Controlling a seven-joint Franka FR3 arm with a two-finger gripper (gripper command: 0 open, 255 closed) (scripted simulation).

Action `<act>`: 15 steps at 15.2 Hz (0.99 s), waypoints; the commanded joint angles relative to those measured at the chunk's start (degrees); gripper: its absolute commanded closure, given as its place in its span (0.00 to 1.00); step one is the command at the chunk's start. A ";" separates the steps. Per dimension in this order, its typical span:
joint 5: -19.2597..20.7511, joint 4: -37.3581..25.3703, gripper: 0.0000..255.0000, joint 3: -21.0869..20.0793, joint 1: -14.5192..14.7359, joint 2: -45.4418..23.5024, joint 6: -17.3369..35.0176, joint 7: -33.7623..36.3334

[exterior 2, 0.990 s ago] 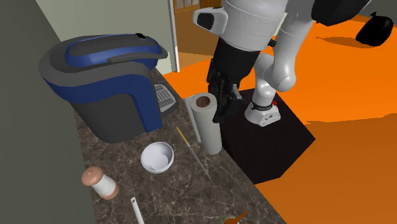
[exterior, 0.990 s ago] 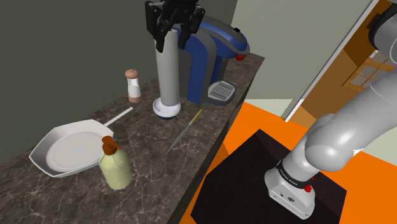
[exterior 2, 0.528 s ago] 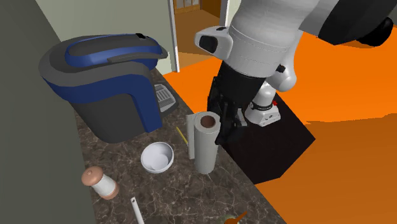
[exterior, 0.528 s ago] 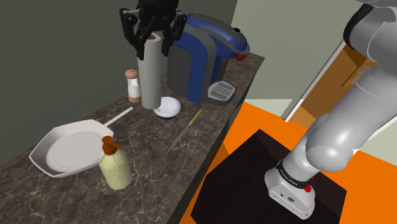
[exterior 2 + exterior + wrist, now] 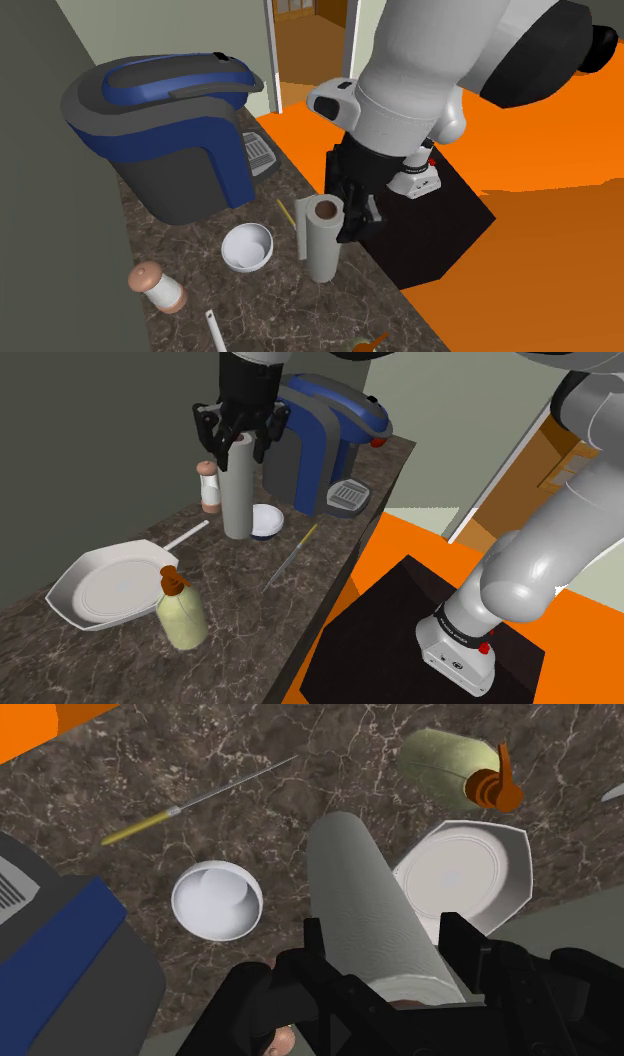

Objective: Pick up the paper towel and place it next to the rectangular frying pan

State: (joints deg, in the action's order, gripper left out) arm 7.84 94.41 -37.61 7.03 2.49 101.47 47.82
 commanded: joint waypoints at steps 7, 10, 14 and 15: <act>-0.57 7.35 1.00 0.28 -0.14 1.19 6.46 0.35; -0.56 9.78 1.00 0.30 -0.14 1.32 8.77 0.62; -0.36 12.80 1.00 0.27 -0.13 1.27 11.79 1.09; -0.28 13.52 1.00 0.26 -0.13 1.22 12.54 1.23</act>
State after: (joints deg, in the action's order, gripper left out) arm 7.61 107.13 -37.38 6.90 3.57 113.30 49.00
